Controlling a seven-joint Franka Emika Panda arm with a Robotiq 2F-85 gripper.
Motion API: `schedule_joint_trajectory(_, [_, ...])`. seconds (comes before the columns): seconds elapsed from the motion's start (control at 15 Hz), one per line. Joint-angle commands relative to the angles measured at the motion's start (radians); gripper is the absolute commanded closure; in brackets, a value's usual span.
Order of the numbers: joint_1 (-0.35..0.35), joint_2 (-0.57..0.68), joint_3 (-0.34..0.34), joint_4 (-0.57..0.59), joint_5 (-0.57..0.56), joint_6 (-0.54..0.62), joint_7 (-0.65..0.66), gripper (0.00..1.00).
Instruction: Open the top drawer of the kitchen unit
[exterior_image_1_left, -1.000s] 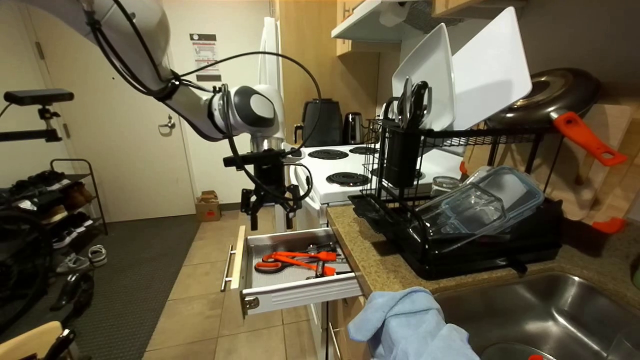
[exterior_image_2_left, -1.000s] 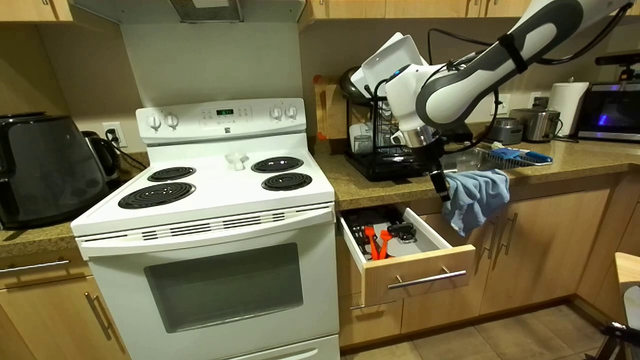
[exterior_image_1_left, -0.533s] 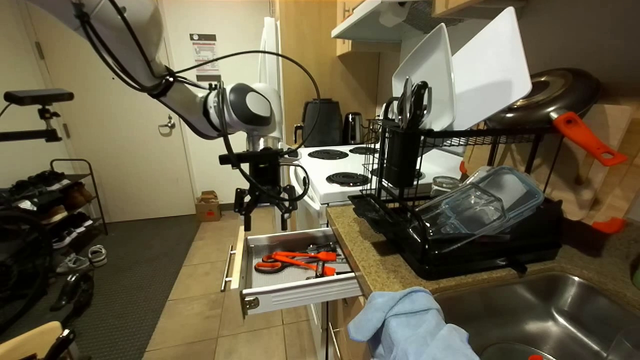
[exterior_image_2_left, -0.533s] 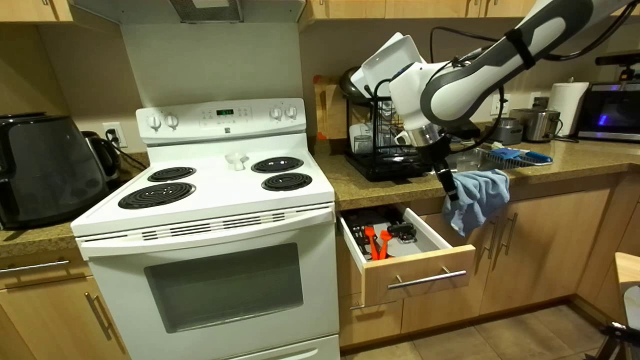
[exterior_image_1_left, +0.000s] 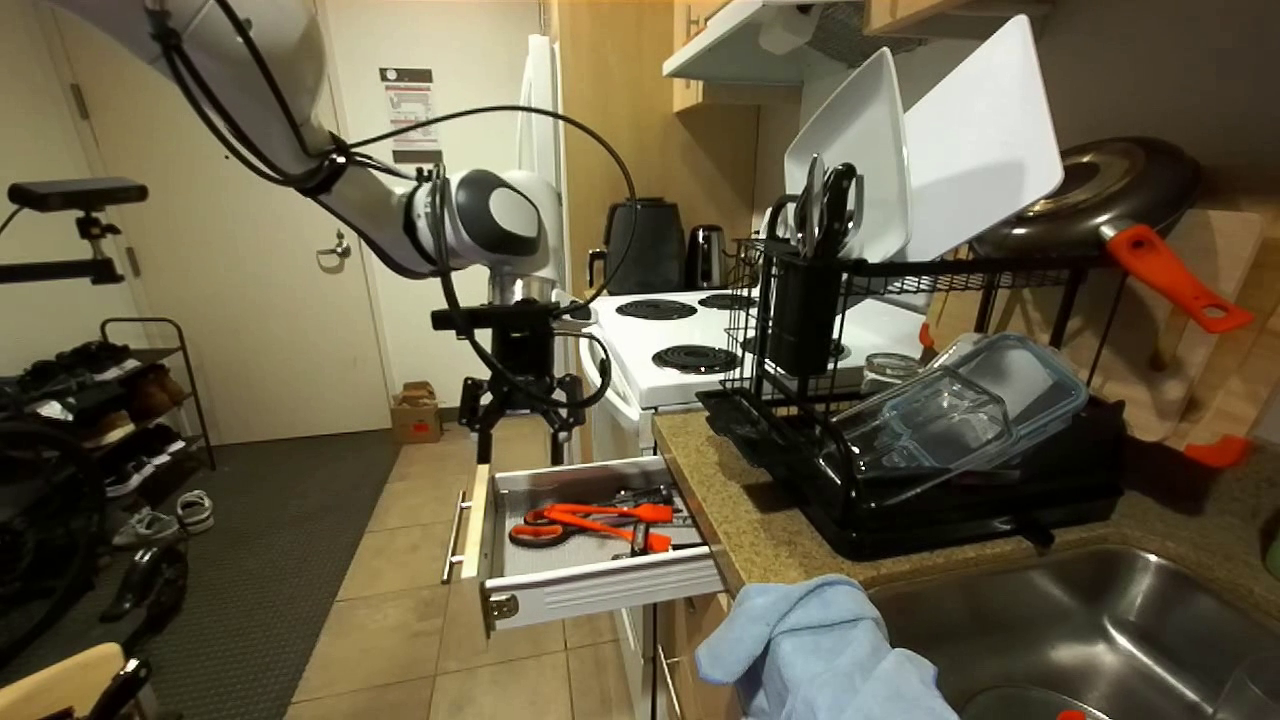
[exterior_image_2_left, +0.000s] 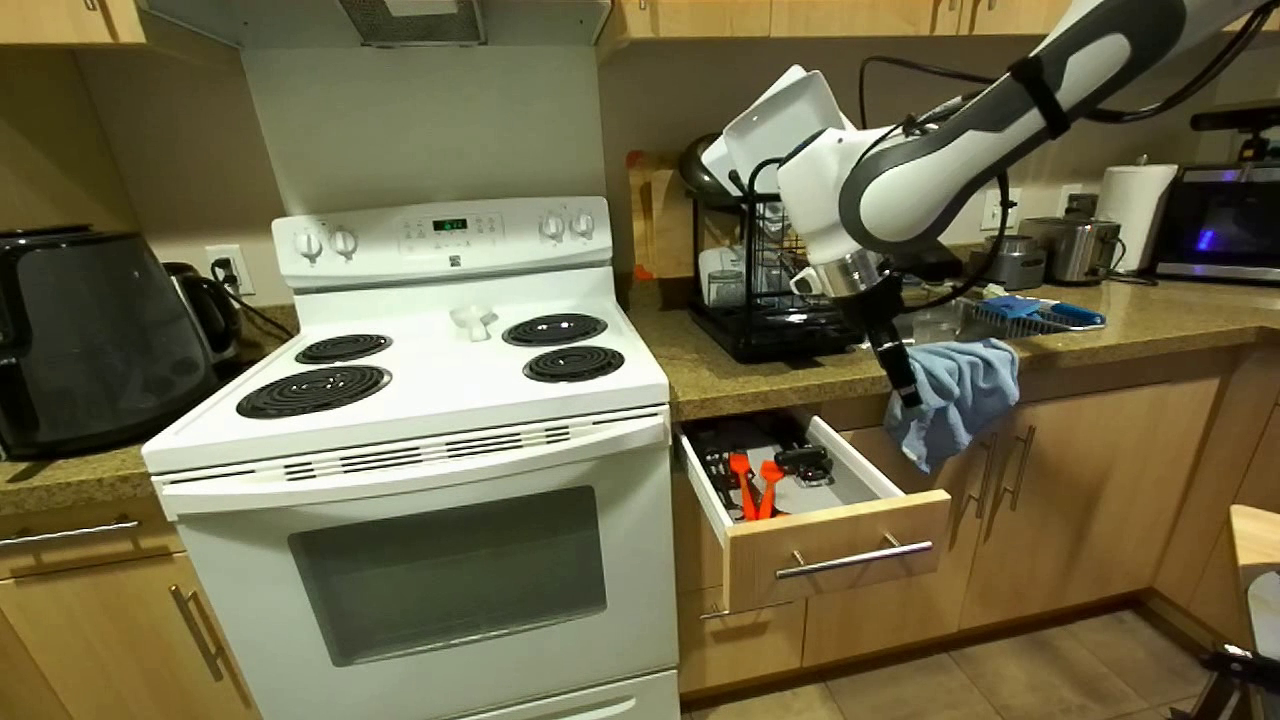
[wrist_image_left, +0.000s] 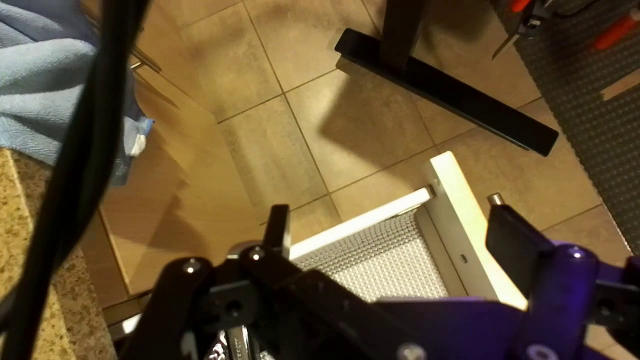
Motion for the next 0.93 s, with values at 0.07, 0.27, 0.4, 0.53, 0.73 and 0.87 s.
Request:
schedule_joint_trajectory(0.07, [-0.017,-0.083,0.022,-0.053,0.117,-0.061,0.009,0.00])
schedule_joint_trajectory(0.27, [-0.020,-0.150,0.020,-0.098,0.193,-0.042,0.024,0.00])
schedule_joint_trajectory(0.4, [-0.018,-0.208,0.017,-0.143,0.232,-0.013,0.031,0.00])
schedule_joint_trajectory(0.53, [-0.012,-0.268,0.017,-0.196,0.258,0.027,0.045,0.00])
schedule_joint_trajectory(0.73, [-0.004,-0.353,0.016,-0.283,0.276,0.110,0.064,0.00])
schedule_joint_trajectory(0.87, [0.001,-0.401,0.016,-0.340,0.280,0.177,0.086,0.00])
